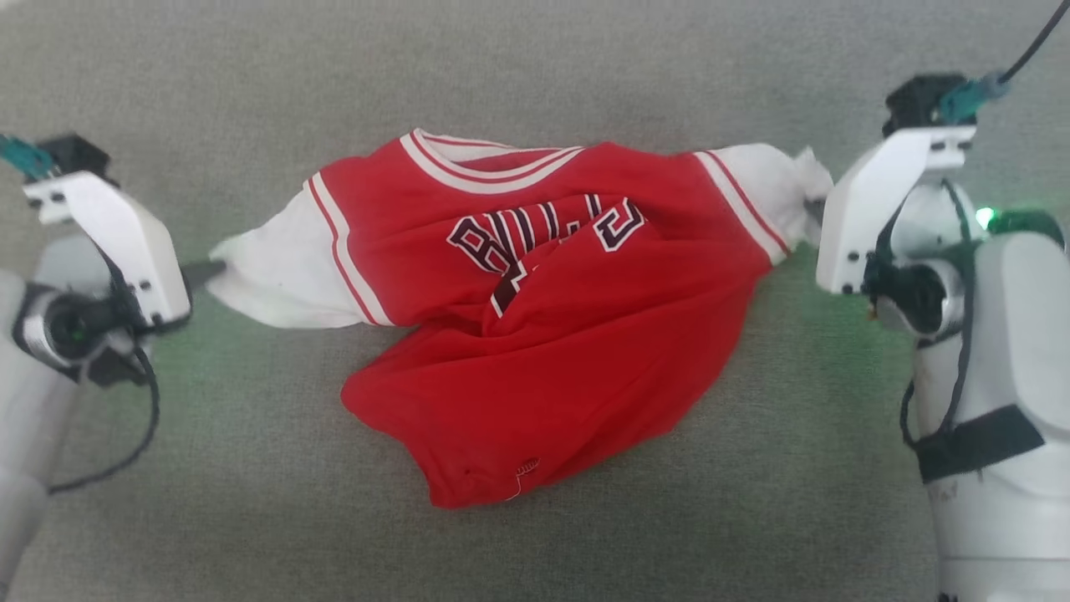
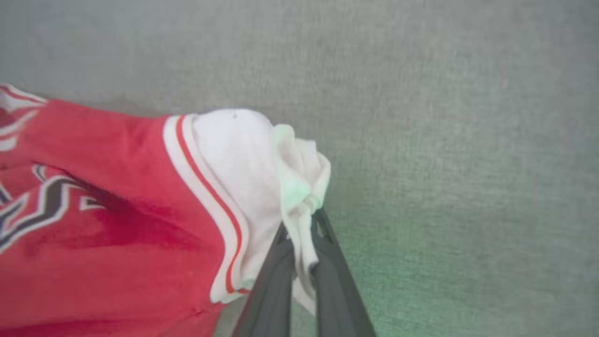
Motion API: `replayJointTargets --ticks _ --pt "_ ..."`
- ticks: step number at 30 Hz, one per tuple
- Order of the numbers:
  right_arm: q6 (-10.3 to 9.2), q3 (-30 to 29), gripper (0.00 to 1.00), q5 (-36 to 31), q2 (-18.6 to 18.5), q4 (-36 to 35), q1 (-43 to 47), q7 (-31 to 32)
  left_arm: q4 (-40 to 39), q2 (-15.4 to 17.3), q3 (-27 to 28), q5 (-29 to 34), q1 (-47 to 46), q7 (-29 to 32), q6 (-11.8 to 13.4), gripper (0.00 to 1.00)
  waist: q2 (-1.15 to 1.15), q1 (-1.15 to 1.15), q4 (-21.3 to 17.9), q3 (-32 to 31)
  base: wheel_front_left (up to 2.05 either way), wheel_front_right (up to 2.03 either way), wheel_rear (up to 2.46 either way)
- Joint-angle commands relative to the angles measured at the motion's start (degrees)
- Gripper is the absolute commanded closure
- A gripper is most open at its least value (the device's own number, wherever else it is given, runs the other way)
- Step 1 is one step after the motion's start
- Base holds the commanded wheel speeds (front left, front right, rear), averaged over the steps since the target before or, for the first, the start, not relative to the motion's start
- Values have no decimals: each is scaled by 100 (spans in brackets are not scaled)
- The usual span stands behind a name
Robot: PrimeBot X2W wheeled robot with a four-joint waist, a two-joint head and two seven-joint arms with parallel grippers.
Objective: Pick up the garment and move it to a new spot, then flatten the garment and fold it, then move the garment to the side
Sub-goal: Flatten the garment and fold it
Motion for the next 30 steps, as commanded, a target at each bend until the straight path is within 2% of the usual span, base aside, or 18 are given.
replayJointTargets --ticks 1,17,23,30 --pt "-4 35 100 35 -3 -48 -85 -40 -34 55 32 44 -116 -27 -14 100 0 0 -57 -102 0 0 0" --pt "-4 258 100 464 -3 -791 -1050 -260 -991 610 137 405 -1288 365 517 100 0 0 -477 -1049 0 0 0" --pt "-4 297 100 631 -2 -703 -1433 -416 -1173 655 117 538 -1631 504 711 100 0 0 -592 -1404 0 0 0" --pt "-4 340 100 738 -3 -475 -1771 -356 -1241 651 98 633 -1906 594 810 100 0 0 -671 -1648 0 0 0"
